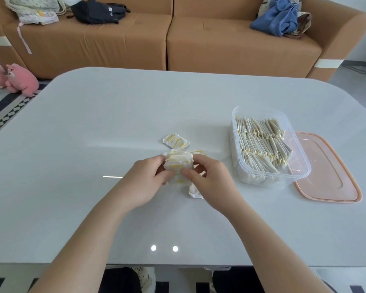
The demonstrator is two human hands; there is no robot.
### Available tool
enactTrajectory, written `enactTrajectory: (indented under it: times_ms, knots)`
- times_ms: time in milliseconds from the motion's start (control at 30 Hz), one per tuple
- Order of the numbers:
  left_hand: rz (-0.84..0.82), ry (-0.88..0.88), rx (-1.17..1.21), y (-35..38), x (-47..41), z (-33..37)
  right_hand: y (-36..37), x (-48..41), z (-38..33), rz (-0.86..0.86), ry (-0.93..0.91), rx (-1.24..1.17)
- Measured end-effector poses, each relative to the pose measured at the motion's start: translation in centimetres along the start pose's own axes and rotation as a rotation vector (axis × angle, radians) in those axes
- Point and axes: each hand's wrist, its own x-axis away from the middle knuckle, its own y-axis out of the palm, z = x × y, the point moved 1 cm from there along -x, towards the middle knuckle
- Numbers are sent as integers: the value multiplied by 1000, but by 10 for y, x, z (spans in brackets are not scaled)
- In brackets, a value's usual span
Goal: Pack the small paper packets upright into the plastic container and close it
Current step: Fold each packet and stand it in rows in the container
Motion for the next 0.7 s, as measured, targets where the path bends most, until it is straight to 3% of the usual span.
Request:
enactTrajectory:
  times_ms: [267,533,700]
  knots:
    - [146,137,282,18,-9,34,-47,12,-13,213,-83,79]
    - [238,73,257,45,-27,55,-130,25,1,487,59,182]
    - [234,47,210,54,-34,57,-153,29,18,581,162,480]
